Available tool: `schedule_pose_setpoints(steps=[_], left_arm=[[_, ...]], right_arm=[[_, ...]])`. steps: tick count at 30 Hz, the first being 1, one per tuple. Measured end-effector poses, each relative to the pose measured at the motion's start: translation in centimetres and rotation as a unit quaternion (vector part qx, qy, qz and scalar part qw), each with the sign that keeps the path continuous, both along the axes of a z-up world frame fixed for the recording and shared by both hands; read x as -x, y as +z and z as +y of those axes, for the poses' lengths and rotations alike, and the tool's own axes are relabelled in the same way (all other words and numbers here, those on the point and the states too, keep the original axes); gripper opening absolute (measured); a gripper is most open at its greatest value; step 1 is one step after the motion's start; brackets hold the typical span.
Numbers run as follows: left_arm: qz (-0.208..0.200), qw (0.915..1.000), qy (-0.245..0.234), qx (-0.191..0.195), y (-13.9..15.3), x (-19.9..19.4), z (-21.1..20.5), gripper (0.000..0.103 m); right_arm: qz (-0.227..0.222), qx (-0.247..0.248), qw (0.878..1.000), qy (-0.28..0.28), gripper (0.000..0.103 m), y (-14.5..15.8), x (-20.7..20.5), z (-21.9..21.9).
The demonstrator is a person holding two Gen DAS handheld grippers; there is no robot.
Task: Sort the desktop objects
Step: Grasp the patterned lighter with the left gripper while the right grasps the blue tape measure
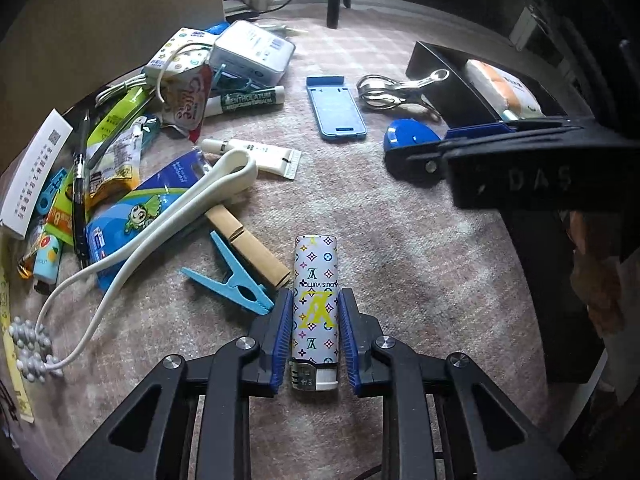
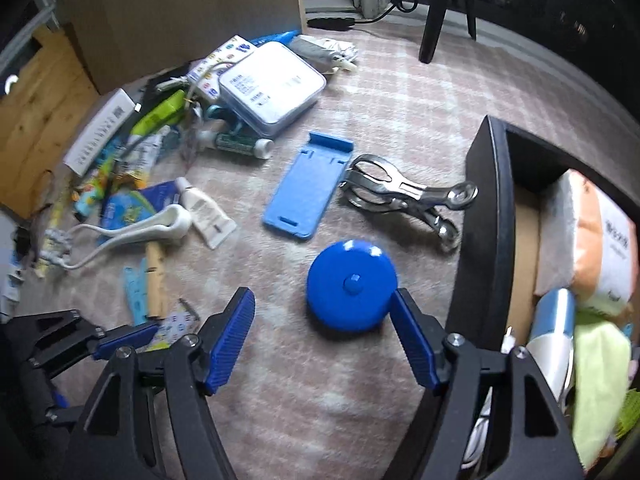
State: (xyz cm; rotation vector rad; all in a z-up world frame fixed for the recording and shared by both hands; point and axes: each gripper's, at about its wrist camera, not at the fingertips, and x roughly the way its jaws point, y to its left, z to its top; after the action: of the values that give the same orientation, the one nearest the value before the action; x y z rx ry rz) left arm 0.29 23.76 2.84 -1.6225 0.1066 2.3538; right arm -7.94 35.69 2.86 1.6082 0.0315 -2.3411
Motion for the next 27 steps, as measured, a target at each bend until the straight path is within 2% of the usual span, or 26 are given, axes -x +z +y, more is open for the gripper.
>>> schedule_pose_setpoints(steps=[4, 9, 16, 18, 19, 24, 27], left_arm=[[0.002, 0.9999, 0.008, -0.007, 0.1, -0.1, -0.2, 0.022], [0.003, 0.9998, 0.016, -0.015, 0.0, 0.0, -1.1, 0.022], [0.007, 0.9993, 0.027, -0.024, -0.3, -1.2, -2.8, 0.022], [0.007, 0.9992, 0.03, -0.027, -0.3, -1.4, -3.0, 0.022], [0.007, 0.9991, 0.032, -0.029, -0.3, -1.4, -3.1, 0.022], [0.008, 0.9988, 0.037, -0.031, -0.7, 0.0, -2.6, 0.022], [0.006, 0.9983, 0.045, -0.037, -0.7, 0.1, -2.7, 0.022]], right_arm=[[0.01, -0.001, 1.0, -0.011, 0.069, 0.0, -0.3, 0.5], [0.013, -0.063, 0.998, 0.01, 0.069, -0.7, 0.1, -1.3], [0.017, -0.099, 0.995, 0.025, 0.066, -1.4, 0.6, -3.1], [0.019, -0.085, 0.996, 0.028, 0.049, -1.2, 0.5, -3.0], [0.016, -0.064, 0.997, 0.025, 0.049, -1.1, 0.4, -2.8], [0.021, -0.065, 0.997, 0.025, 0.049, -1.0, 0.0, -2.5], [0.017, -0.045, 0.999, 0.012, 0.049, -0.8, -0.2, -2.0]])
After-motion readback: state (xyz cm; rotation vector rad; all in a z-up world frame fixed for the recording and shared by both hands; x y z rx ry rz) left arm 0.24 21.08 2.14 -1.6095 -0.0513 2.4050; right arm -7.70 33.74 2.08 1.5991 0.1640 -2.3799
